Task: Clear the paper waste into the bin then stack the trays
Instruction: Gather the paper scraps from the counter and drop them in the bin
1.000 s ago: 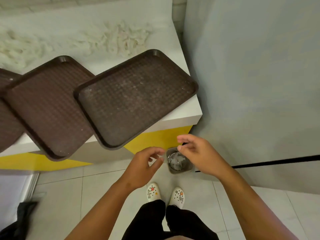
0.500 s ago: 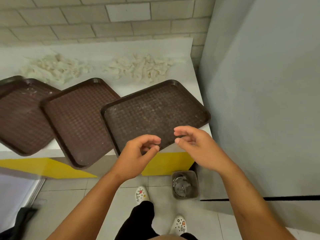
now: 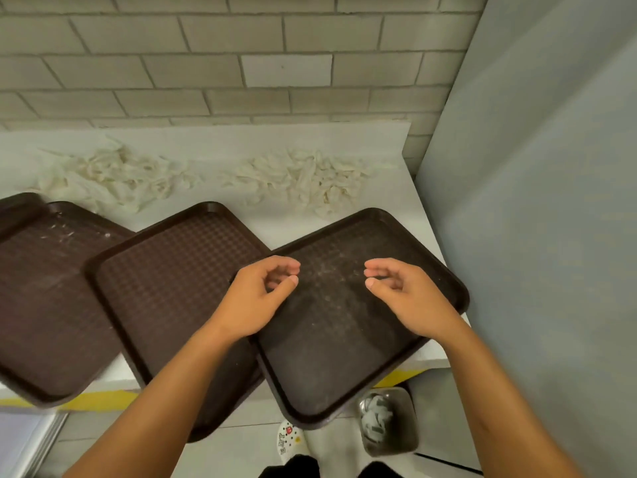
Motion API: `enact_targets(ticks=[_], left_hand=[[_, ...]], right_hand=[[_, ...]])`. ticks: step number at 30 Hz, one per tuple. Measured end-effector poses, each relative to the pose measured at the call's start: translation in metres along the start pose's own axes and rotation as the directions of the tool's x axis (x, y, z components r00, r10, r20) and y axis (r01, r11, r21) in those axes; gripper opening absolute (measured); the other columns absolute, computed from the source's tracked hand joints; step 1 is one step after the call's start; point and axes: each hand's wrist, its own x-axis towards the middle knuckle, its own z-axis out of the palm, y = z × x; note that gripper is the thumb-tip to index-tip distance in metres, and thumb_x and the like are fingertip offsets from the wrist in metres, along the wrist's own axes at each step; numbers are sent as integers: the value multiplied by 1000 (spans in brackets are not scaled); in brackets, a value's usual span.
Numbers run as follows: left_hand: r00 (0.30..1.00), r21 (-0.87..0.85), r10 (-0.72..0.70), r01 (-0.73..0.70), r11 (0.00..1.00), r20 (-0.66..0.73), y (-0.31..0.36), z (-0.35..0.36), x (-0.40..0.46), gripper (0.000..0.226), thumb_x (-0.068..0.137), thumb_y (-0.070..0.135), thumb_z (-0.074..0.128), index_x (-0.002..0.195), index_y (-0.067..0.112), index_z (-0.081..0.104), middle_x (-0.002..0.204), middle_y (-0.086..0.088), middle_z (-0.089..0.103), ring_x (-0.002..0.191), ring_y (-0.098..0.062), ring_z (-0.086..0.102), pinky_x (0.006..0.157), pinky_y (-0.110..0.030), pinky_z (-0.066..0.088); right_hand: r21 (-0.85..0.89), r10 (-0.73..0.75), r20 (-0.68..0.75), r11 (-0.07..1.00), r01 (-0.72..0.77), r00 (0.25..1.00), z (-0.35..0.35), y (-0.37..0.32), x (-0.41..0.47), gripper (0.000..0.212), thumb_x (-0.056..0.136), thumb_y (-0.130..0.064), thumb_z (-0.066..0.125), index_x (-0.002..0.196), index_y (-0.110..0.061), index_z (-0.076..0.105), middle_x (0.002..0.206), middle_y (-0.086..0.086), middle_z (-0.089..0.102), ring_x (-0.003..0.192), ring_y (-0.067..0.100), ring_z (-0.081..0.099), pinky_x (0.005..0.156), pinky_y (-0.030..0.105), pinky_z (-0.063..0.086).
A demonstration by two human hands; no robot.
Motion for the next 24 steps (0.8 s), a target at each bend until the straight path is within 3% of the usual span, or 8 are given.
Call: enact_targets(ticks=[7,13,18,22,24], left_hand=[[997,44,-22,18,999,78,-19,-4,78,23,93,21,67,116,25,69,105,11,71,90,-5,66,81,-13,50],[993,46,-119,119,992,-10,-29,14,152,26,91,30,70,115,25,66,100,9,69,80,-11,67,75,-19,50],[974,195,-206,222,955,-96,-29,46,213,54,86,47,72,129,17,58,114,0,65,99,-16,63,86,-25,48],[954,318,-276,298,900,-112,-32,71,250,75,82,60,68,138,15,48,129,-5,62,116,-24,61,95,-32,48],[952,372,-281,306,876,-122,-36,80,257,71,83,57,67,138,16,47,132,-6,58,118,-26,59,94,-34,47]], right_hand=[[-32,61,37,998,-60,997,9,6,53,35,97,-32,65,131,-30,63,118,-15,68,102,-4,66,88,18,55],[-45,48,-2,998,-48,999,-7,7,99,33,97,-32,64,130,-30,63,113,-17,68,101,-4,65,91,17,50],[-43,43,-5,998,-43,999,-17,13,122,31,98,-31,64,129,-29,64,111,-18,67,95,-12,63,73,4,48],[-54,44,-6,998,-44,999,-23,19,135,32,98,-32,64,130,-29,64,113,-18,67,97,-9,64,78,7,48],[-64,44,3,997,-43,999,-26,24,140,32,98,-32,64,130,-28,64,112,-18,67,97,-8,65,82,9,49]])
